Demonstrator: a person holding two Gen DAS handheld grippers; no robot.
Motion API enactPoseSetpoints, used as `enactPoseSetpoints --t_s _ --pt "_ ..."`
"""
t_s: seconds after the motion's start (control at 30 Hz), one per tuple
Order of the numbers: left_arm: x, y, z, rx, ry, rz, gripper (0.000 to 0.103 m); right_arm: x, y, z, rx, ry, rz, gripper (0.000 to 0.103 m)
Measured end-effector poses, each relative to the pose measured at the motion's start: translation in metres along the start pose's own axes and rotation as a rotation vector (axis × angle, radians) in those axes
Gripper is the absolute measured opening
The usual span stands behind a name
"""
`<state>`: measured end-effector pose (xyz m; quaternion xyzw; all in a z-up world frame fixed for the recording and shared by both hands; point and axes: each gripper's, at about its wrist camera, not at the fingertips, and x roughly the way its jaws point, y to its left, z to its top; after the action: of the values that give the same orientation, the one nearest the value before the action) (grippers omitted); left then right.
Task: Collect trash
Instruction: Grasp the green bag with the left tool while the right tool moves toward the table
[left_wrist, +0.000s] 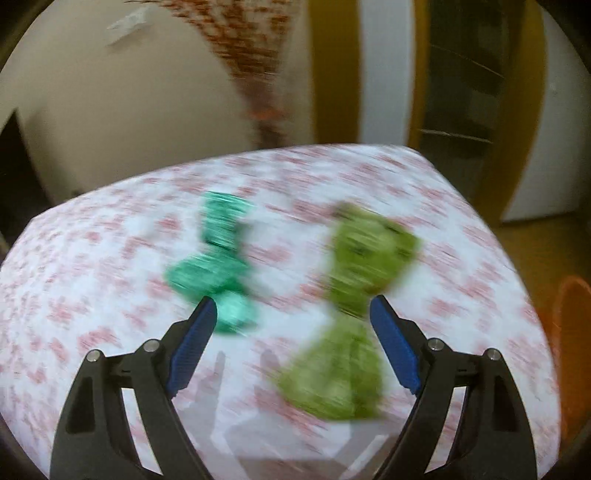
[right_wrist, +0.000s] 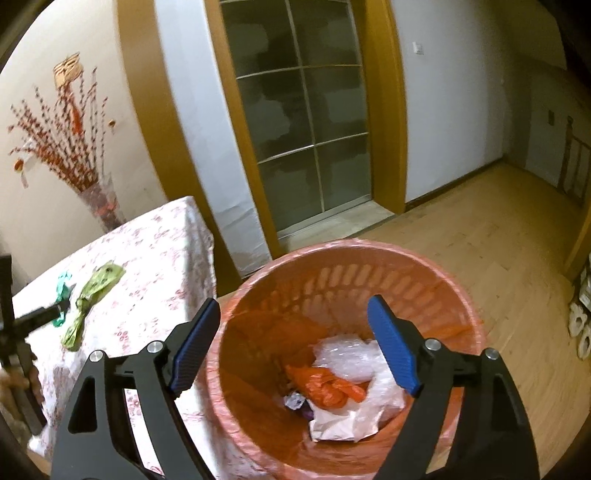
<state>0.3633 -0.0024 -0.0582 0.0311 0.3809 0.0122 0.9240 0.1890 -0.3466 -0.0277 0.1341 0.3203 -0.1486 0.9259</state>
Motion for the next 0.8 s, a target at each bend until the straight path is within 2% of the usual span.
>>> enactPoseSetpoints --t_s 0.13,0.3,0.57,0.6,0.67,0.73,0.8 --pt "0.022 0.031 0.015 -0.054 0.008 0.050 0.083 0.006 0.016 -0.003 -0.043 0.003 -0.023 0.083" --pt "0.059 0.058 0.029 -0.172 0.086 0.020 0.083 0.011 0.030 -0.005 -0.085 0.007 -0.030 0.083" --pt "0.086 0.064 0.028 -0.201 0.125 0.022 0.082 0.023 0.044 -0.005 -0.094 0.044 0.010 0.084" --pt "0.088 0.064 0.028 -0.199 0.130 0.025 0.078 0.025 0.047 -0.006 -0.096 0.049 0.015 0.084" --pt "0.087 0.062 0.030 -0.181 0.121 0.027 0.063 0.028 0.054 -0.008 -0.104 0.059 0.029 0.084" --pt "0.088 0.062 0.031 -0.154 0.120 0.043 0.042 0.029 0.062 -0.010 -0.113 0.068 0.050 0.084" --pt "0.086 0.065 0.031 -0.147 0.117 0.035 0.029 0.030 0.073 -0.009 -0.126 0.075 0.079 0.084"
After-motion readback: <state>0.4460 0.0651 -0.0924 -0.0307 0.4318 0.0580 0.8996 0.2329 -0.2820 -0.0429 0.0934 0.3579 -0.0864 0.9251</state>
